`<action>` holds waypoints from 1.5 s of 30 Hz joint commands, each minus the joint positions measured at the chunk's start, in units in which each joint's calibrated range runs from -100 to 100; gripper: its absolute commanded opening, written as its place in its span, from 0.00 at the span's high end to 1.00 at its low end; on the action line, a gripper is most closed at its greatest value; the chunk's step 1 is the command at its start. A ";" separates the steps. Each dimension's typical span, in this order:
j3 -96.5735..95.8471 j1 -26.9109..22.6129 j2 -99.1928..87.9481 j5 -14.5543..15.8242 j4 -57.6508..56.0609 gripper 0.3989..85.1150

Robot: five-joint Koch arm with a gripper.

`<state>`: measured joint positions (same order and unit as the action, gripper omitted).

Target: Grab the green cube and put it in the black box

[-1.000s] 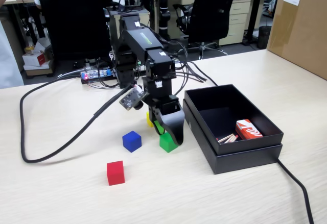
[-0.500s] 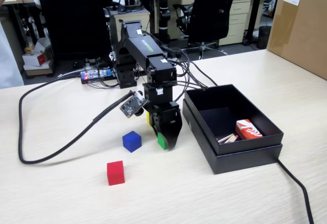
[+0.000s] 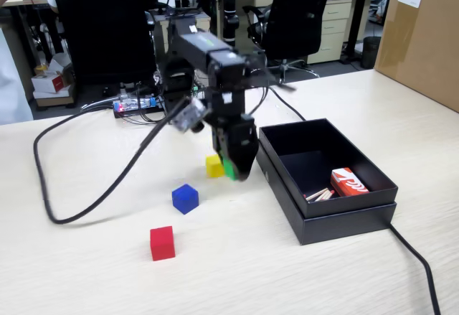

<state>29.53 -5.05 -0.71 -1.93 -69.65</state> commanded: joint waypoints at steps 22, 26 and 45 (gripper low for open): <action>18.07 -10.01 18.67 4.79 -0.37 0.99; 17.80 -9.82 20.85 4.69 -0.37 0.99; 14.53 -9.87 22.23 4.69 -0.37 0.60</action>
<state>42.58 -15.07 24.66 2.91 -70.19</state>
